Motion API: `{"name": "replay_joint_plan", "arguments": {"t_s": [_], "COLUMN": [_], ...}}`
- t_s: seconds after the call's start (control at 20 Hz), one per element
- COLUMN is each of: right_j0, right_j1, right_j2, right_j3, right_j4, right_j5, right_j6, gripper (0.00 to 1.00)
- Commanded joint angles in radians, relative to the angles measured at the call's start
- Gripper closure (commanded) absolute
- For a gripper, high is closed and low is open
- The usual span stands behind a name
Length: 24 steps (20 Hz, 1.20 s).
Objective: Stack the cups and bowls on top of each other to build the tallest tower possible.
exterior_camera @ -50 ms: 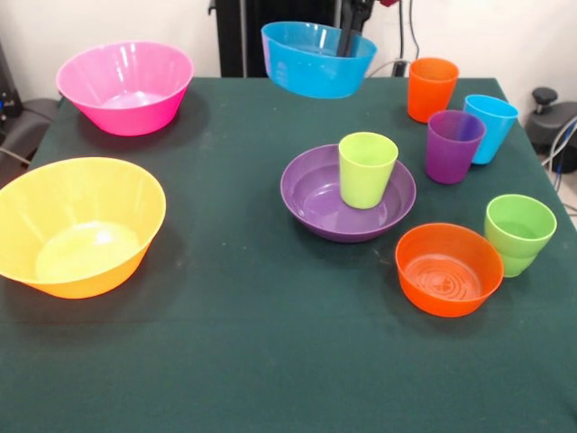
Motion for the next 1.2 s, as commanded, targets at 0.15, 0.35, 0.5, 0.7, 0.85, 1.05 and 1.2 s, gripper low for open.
{"name": "replay_joint_plan", "arguments": {"t_s": [0.15, 0.35, 0.5, 0.7, 0.85, 1.05, 1.2], "right_j0": [0.015, 0.025, 0.037, 0.043, 0.045, 0.046, 0.042], "right_j1": [0.055, 0.078, 0.089, 0.107, 0.116, 0.123, 0.114], "right_j2": [0.153, 0.131, 0.112, 0.101, 0.093, 0.082, 0.083], "right_j3": [-0.124, -0.133, -0.14, -0.155, -0.161, -0.173, -0.184], "right_j4": [0.035, 0.016, 0.006, 0.008, 0.006, 0.013, 0.038], "right_j5": [0.076, 0.067, 0.057, 0.065, 0.062, 0.066, 0.089], "right_j6": [0.348, 0.407, 0.446, 0.479, 0.498, 0.519, 0.518], "gripper": [1.0, 1.0, 1.0, 1.0, 1.0, 1.0, 1.0]}}
